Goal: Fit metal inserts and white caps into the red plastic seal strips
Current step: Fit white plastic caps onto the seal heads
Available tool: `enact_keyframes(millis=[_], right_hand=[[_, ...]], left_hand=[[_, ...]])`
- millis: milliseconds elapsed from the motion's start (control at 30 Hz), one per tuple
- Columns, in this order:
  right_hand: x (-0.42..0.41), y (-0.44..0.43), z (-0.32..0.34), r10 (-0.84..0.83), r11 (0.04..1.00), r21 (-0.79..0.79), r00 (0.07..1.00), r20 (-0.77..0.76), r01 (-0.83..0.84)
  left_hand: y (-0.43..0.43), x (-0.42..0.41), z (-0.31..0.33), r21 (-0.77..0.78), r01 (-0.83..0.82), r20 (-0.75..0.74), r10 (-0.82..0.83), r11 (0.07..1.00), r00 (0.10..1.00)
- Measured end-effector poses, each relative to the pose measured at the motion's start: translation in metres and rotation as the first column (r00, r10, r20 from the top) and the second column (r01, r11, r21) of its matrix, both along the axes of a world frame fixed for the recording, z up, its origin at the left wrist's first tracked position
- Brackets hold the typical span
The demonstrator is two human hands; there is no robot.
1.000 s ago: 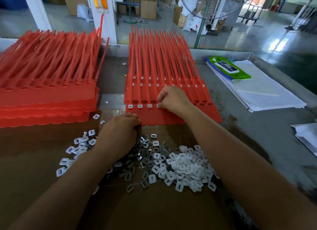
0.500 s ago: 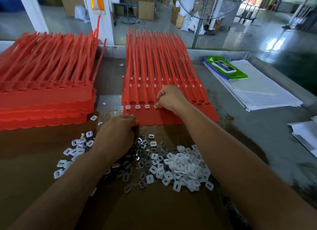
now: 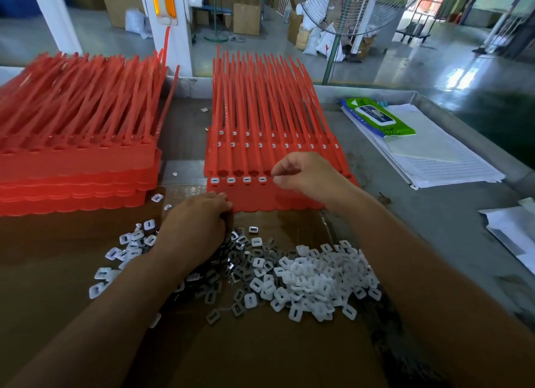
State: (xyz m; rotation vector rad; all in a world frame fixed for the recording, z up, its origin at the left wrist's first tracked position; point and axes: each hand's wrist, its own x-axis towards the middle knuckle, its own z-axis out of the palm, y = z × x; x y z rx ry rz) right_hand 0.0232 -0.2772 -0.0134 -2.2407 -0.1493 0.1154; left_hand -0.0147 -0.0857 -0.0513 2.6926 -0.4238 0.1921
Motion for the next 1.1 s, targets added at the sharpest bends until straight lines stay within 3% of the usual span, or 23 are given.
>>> enact_keyframes(millis=[233, 433, 1100], right_hand=[[-0.048, -0.02, 0.01, 0.185, 0.954, -0.214, 0.973, -0.141, -0.212], [-0.062, -0.031, 0.004, 0.247, 0.922, -0.259, 0.953, -0.178, -0.287], [-0.062, -0.025, -0.008, 0.205, 0.93, -0.278, 0.968, -0.147, -0.24]], left_hand=[[0.0, 0.0, -0.001, 0.024, -0.016, -0.017, 0.016, 1.0, 1.0], [0.0, -0.001, 0.0, 0.041, -0.019, -0.028, 0.02, 0.999, 0.999], [0.002, 0.002, -0.004, 0.057, -0.012, -0.034, 0.014, 0.998, 0.999]])
